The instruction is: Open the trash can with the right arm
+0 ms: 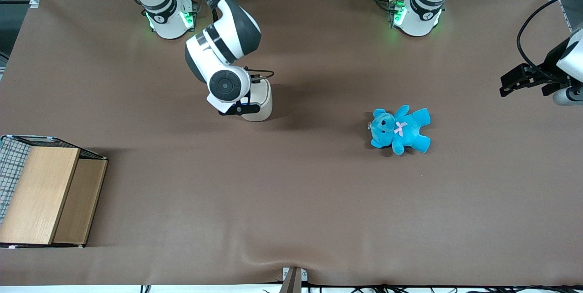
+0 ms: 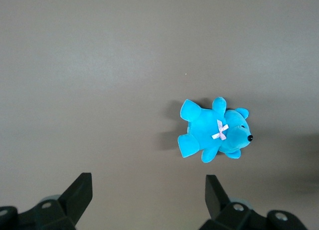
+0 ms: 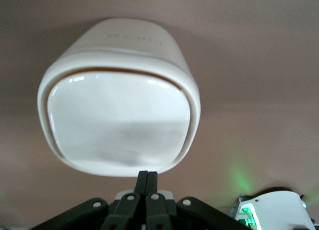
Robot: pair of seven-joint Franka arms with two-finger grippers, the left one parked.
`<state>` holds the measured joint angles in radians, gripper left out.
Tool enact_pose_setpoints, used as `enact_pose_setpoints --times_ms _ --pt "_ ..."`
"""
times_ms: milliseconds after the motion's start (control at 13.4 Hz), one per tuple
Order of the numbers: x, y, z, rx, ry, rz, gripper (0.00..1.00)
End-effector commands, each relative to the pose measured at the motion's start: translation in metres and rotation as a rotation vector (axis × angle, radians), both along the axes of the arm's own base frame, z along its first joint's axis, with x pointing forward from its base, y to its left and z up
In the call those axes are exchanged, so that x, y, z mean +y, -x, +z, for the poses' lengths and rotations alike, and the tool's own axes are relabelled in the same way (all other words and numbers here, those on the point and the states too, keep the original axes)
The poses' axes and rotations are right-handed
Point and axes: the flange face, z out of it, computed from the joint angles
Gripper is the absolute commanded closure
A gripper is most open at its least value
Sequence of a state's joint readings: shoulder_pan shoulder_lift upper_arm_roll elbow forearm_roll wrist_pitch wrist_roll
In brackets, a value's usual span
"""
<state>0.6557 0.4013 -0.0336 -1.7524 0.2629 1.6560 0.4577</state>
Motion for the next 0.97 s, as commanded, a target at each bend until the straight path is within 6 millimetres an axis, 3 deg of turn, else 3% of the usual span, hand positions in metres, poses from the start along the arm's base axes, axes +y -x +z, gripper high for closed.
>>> enact_pose_setpoints --times_ms 0,669,893 --pt "-0.003 -0.007 -0.016 -0.001 0.009 -0.015 1.00" --pt "-0.006 -0.011 -0.053 0.007 0.032 -0.023 1.00" --pt "-0.006 -0.011 -0.044 0.008 0.030 -0.023 1.00"
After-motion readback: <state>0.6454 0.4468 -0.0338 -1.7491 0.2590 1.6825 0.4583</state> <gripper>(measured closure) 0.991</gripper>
